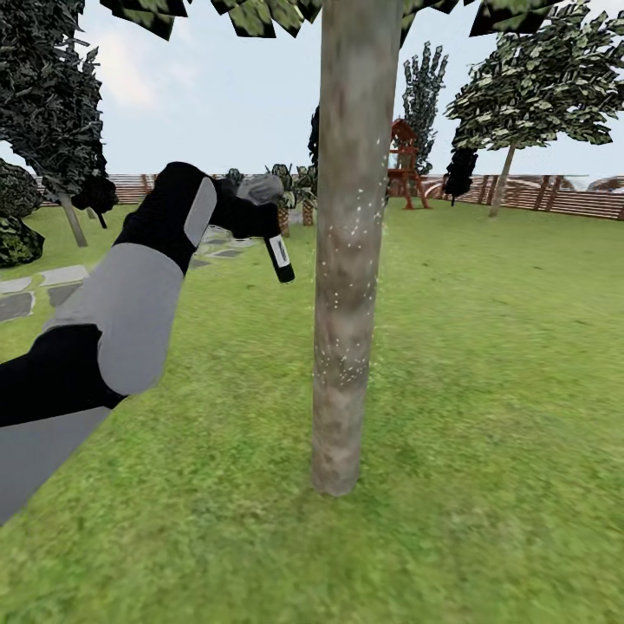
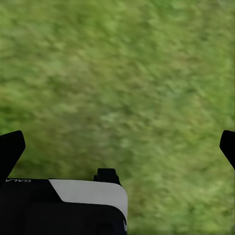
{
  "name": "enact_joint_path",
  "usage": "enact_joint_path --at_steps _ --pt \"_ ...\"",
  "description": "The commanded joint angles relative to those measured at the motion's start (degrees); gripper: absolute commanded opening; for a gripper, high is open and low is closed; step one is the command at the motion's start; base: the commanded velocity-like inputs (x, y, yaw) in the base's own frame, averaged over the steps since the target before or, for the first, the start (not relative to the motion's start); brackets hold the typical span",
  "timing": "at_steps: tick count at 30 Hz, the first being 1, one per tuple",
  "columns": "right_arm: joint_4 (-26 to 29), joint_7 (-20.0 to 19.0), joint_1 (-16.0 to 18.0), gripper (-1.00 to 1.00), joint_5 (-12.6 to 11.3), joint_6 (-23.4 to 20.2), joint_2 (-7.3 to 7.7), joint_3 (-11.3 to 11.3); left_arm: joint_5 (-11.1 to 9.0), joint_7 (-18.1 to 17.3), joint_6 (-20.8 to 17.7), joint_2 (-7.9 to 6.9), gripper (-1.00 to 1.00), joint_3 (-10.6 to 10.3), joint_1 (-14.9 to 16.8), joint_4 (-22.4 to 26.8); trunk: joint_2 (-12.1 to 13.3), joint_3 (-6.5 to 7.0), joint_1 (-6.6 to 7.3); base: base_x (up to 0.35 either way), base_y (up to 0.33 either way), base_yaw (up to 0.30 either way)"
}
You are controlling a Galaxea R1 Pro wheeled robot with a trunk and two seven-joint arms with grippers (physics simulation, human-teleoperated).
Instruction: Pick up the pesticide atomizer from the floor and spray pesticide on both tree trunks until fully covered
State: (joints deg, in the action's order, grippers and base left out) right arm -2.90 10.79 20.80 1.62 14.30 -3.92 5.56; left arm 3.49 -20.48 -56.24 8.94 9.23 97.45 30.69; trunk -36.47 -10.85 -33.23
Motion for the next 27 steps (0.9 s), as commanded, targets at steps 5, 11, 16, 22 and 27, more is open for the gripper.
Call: enact_joint_path --at_steps 5,11,16,22,27 --pt "-0.3 0.4 0.1 1.0 0.2 0.3 -0.03 0.4 0.4 -0.3 -0.3 0.03 -1.0 0.5 2.9 -0.1 -0.1 -0.1 -0.02 0.0 0.0 0.0" --pt "-0.3 0.4 0.1 1.0 0.2 0.3 -0.03 0.4 0.4 -0.4 -0.3 -0.13 -1.0 0.7 6.1 0.0 -0.1 -0.1 -0.02 0.0 0.0 0.0" --pt "-0.3 0.4 0.1 1.0 0.2 0.3 -0.03 0.4 0.4 -0.4 -0.3 -0.52 -1.0 0.9 6.4 -0.1 -0.1 -0.1 -0.02 0.0 0.0 0.0" --pt "-0.3 0.4 0.1 1.0 0.2 0.3 -0.03 0.4 0.4 -0.3 1.2 -2.68 -1.0 3.8 6.3 -12.4 -0.1 -0.1 -0.02 0.0 0.0 0.0" --pt "-0.3 0.4 0.1 1.0 0.2 0.3 -0.03 0.4 0.4 -0.3 10.3 -3.09 -1.0 4.1 6.3 -24.2 -0.1 -0.1 -0.02 0.0 0.0 0.0"
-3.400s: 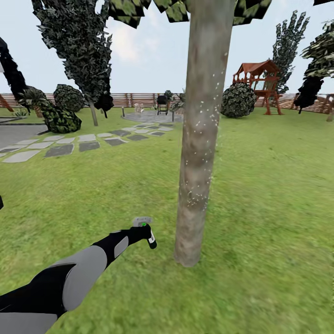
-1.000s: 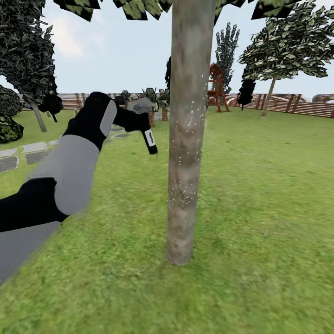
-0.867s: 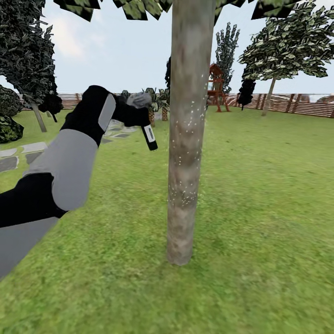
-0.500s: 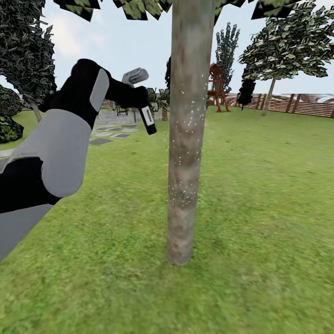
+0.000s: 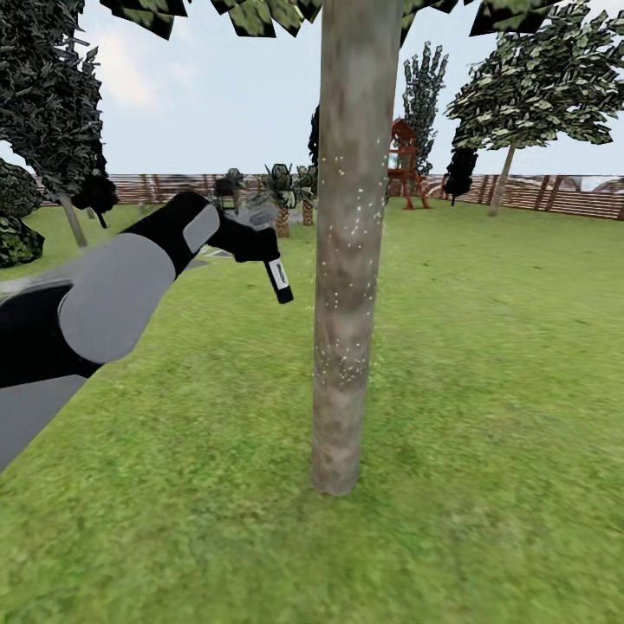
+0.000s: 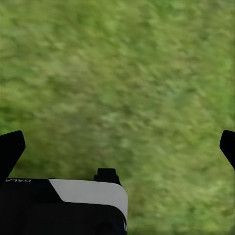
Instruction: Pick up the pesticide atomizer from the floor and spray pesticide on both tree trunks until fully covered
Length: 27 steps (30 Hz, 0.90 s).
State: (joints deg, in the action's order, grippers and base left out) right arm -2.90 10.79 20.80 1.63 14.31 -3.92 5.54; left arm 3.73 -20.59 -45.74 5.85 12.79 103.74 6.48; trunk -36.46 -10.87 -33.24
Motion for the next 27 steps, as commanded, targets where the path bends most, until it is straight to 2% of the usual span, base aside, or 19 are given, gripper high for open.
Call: enact_joint_path --at_steps 1,5,8,11,13,14,18,19,23,27 --pt "-0.3 0.4 0.1 1.0 0.2 0.3 -0.03 0.4 0.2 -0.2 1.1 -0.02 -1.0 0.6 0.0 -1.1 -0.1 -0.09 -0.01 0.0 0.0 0.0" --pt "-0.3 0.4 0.1 1.0 0.2 0.3 -0.03 0.4 0.2 -0.3 5.3 0.01 -1.0 0.5 -0.1 -4.0 -0.1 -0.09 -0.01 0.0 0.0 0.0" --pt "-0.3 0.4 0.1 1.0 0.2 0.3 -0.03 0.4 0.1 -0.4 5.8 0.03 -1.0 0.5 -0.5 -4.4 -0.1 -0.09 -0.01 0.0 0.0 0.0" --pt "-0.3 0.4 0.1 1.0 0.2 0.3 -0.03 0.4 0.2 -0.4 8.4 0.11 -1.0 0.4 -3.3 -4.6 -0.1 -0.09 -0.01 0.0 0.0 0.0" --pt "-0.3 0.4 0.1 1.0 0.2 0.3 -0.03 0.4 0.3 -0.5 11.2 0.12 -1.0 0.4 -5.7 -4.6 -0.1 -0.09 -0.01 0.0 0.0 0.0" --pt "-0.3 0.4 0.1 1.0 0.2 0.3 -0.03 0.4 0.3 -0.5 12.7 0.13 -1.0 0.4 -8.1 -4.6 -0.1 -0.09 -0.01 0.0 0.0 0.0" --pt "-0.3 0.4 0.1 1.0 0.2 0.3 -0.03 0.4 0.4 -0.5 17.2 0.25 -1.0 0.4 -12.9 -4.6 -0.1 -0.09 -0.01 0.0 0.0 0.0" --pt "-0.3 0.4 0.1 1.0 0.2 0.3 -0.03 0.4 0.4 -0.5 20.0 0.28 -1.0 0.4 -16.0 -4.6 -0.1 -0.09 -0.01 -0.015 0.0 0.0" --pt "-0.3 0.4 0.1 1.0 0.2 0.3 -0.03 0.4 0.4 -0.5 23.1 0.3 -1.0 0.4 -21.7 -4.7 -0.1 -0.09 -0.01 -0.102 0.0 0.0" --pt "-0.3 0.4 0.1 1.0 0.1 0.3 -0.03 0.4 0.4 -0.5 27.6 0.31 -1.0 0.4 -29.3 -4.7 -0.1 -0.09 -0.01 -0.25 0.0 0.0"
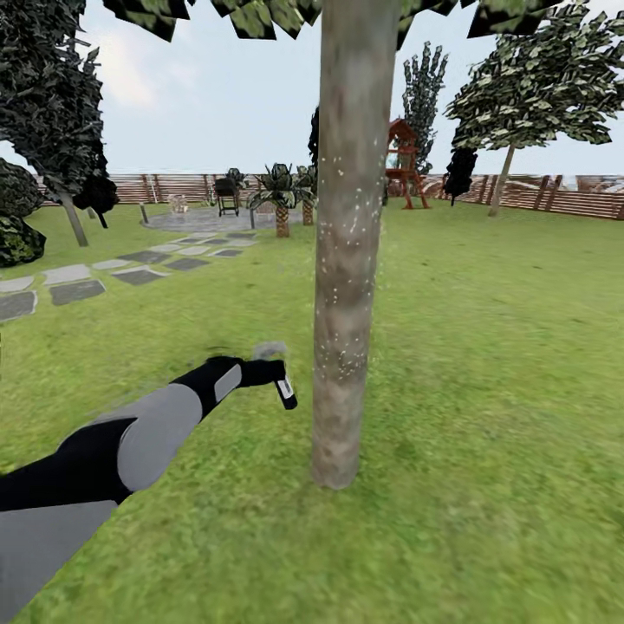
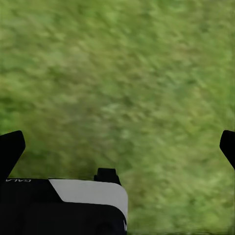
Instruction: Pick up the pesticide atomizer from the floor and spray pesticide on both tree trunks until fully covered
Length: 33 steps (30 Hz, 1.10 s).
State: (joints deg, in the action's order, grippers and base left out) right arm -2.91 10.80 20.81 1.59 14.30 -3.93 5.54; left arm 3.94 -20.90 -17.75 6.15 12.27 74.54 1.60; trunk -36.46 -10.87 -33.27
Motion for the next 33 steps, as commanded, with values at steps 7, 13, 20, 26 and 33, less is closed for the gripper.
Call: enact_joint_path --at_steps 7,13,20,26,33 --pt "-0.3 0.4 0.1 1.0 0.2 0.4 0.03 0.4 0.2 -0.1 10.3 0.1 -1.0 0.9 -15.3 0.2 -0.1 -0.08 0.02 -0.336 0.0 0.0" --pt "-0.2 0.5 0.1 1.0 0.2 0.5 0.51 0.5 0.3 -0.1 11.1 -0.04 -1.0 0.9 -17.3 0.2 -0.1 -0.08 0.02 -0.345 0.0 0.0" --pt "-0.1 0.7 0.1 1.0 0.2 0.6 2.96 0.5 0.4 0.1 11.2 -0.05 -1.0 0.8 -18.4 0.3 -0.1 -0.08 0.02 -0.341 0.0 0.0" --pt "17.0 0.3 1.3 1.0 -0.1 -5.3 12.79 0.4 0.5 0.1 10.9 -0.94 -1.0 0.8 -20.8 0.4 -0.1 -0.08 0.02 -0.091 0.0 0.0" --pt "26.8 -2.7 15.0 1.0 -0.3 -12.6 18.56 0.3 0.4 -0.2 10.9 -5.27 -1.0 0.7 -21.2 0.4 -0.1 -0.08 0.02 -0.004 0.0 0.0"
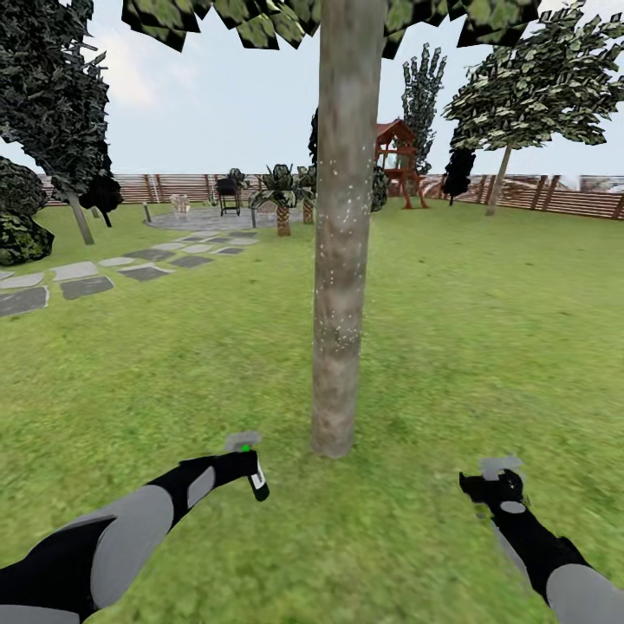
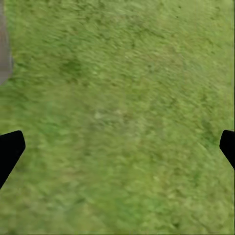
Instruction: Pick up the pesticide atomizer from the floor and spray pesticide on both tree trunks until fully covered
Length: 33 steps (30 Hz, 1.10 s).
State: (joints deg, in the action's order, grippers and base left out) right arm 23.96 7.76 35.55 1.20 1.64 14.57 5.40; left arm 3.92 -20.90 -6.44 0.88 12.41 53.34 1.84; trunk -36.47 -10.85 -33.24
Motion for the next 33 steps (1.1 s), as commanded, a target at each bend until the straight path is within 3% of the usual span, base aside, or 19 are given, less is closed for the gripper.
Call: enact_joint_path --at_steps 1,2,3,7,8,9,11,13,15,16,17,18,19,25,31,33 --pt "0.1 -3.3 1.7 1.0 0.1 -0.8 0.18 0.4 0.4 -0.3 -0.3 -0.08 -1.0 0.5 0.0 0.1 -0.1 -0.1 -0.01 0.0 0.0 0.0" --pt "0.2 -8.0 3.2 1.0 0.0 -2.6 0.25 0.4 0.4 -0.8 -0.1 -0.13 -1.0 0.4 0.0 0.1 -0.1 -0.1 -0.01 0.0 0.0 0.0" --pt "0.3 -15.7 5.7 1.0 0.0 -6.2 0.3 0.4 0.7 -4.1 1.5 -0.2 -1.0 0.1 -0.1 0.1 -0.1 -0.1 -0.01 0.0 0.0 0.0" --pt "0.4 -36.0 11.9 1.0 -0.1 -11.1 0.29 0.4 7.0 -25.2 7.5 -0.2 -1.0 -4.6 -0.1 0.5 -0.1 -0.1 -0.01 0.0 0.0 0.0" --pt "0.5 -46.1 15.2 1.0 -0.1 -14.6 0.19 0.4 8.6 -31.3 8.8 -0.02 -1.0 -5.8 -0.1 0.7 -0.1 -0.1 -0.01 0.0 0.0 0.0" --pt "0.7 -53.3 17.6 1.0 -0.1 -18.1 0.02 0.4 9.1 -33.7 9.9 0.21 -1.0 -6.2 -0.1 0.7 -0.1 -0.1 -0.01 0.0 0.0 0.0" --pt "1.6 -61.4 20.3 1.0 -0.1 -21.3 -0.32 0.4 9.6 -36.9 10.9 1.21 -1.0 -6.6 -0.1 0.7 -0.1 -0.1 -0.01 0.0 0.0 0.0" --pt "5.0 -67.9 21.9 1.0 -0.2 -25.6 -1.62 0.4 11.2 -40.2 11.3 2.1 -1.0 -7.9 -0.1 0.7 -0.1 -0.1 -0.01 0.0 0.0 0.0" --pt "7.2 -70.9 22.4 1.0 -0.2 -28.8 -3.11 0.4 11.9 -41.3 11.5 3.09 -1.0 -8.5 -0.1 0.7 -0.1 -0.1 -0.01 0.0 0.0 0.0" --pt "8.0 -72.2 22.6 1.0 -0.2 -30.0 -5.35 0.4 12.2 -41.7 11.5 4.48 -1.0 -8.9 -0.1 0.8 -0.1 -0.1 -0.01 0.0 0.0 0.0" --pt "8.5 -73.0 22.7 1.0 -0.2 -30.7 -8.89 0.5 12.6 -41.9 11.5 6.09 -1.0 -10.0 -0.1 0.8 -0.1 -0.1 -0.01 0.0 0.0 0.0" --pt "8.7 -73.3 22.7 1.0 -0.2 -31.0 -10.71 0.6 12.6 -42.0 11.5 6.72 -1.0 -10.6 -0.1 1.0 -0.1 -0.1 -0.01 0.0 0.0 0.0" --pt "8.7 -73.4 22.7 -1.0 -0.2 -31.1 -11.6 0.7 12.7 -42.1 11.5 6.96 -1.0 -10.8 -0.1 1.4 -0.1 -0.1 -0.01 0.0 0.0 0.0" --pt "7.9 -73.7 22.5 -1.0 0.0 -31.3 -14.1 0.7 12.7 -42.1 11.4 7.36 -1.0 -11.1 -0.1 3.1 -0.1 -0.1 -0.01 0.0 0.0 0.0" --pt "3.6 -73.7 22.5 -1.0 0.6 -31.1 -14.7 1.0 12.7 -42.1 11.5 7.3 -1.0 -10.8 -0.1 3.3 -0.1 -0.1 -0.01 0.0 0.0 0.0" --pt "2.5 -73.5 22.5 -1.0 0.6 -31.1 -14.74 3.3 12.7 -42.0 11.5 7.3 -1.0 -10.8 -0.1 3.3 -0.1 -0.1 -0.01 0.0 0.0 0.0"
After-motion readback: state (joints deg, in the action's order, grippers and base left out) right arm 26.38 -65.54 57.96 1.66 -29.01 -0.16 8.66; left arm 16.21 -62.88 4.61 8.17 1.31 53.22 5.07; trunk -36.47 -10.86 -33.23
